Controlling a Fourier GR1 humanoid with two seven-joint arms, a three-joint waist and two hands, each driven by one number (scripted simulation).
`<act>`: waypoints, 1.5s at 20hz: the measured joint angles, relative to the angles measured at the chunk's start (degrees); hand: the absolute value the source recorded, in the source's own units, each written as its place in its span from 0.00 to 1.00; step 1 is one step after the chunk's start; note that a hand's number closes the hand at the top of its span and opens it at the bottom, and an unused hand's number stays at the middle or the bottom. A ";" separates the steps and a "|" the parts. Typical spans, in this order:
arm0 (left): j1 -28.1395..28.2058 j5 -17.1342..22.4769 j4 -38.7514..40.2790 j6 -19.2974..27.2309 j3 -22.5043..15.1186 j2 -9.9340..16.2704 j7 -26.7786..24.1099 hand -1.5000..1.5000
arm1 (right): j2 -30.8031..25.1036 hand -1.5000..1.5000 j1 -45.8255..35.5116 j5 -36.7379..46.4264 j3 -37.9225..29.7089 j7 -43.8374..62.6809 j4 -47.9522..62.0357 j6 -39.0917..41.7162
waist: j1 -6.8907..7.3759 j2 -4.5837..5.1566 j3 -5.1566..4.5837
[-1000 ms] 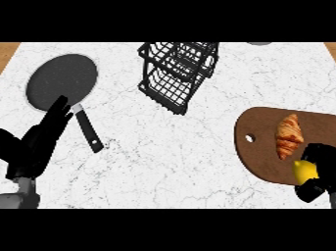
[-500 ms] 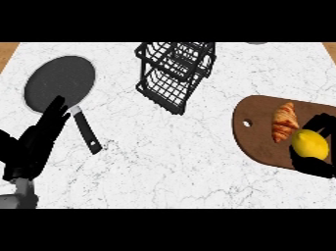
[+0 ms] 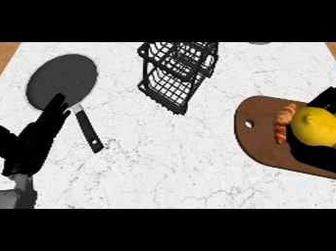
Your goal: Pick the lemon from the cutting board and place it in the tiered basket
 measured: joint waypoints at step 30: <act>-0.11 -2.56 0.50 -2.15 1.40 -2.24 -0.83 0.50 | 25.58 1.00 -49.30 9.37 1.36 8.81 53.85 -2.72 | 0.90 0.30 0.03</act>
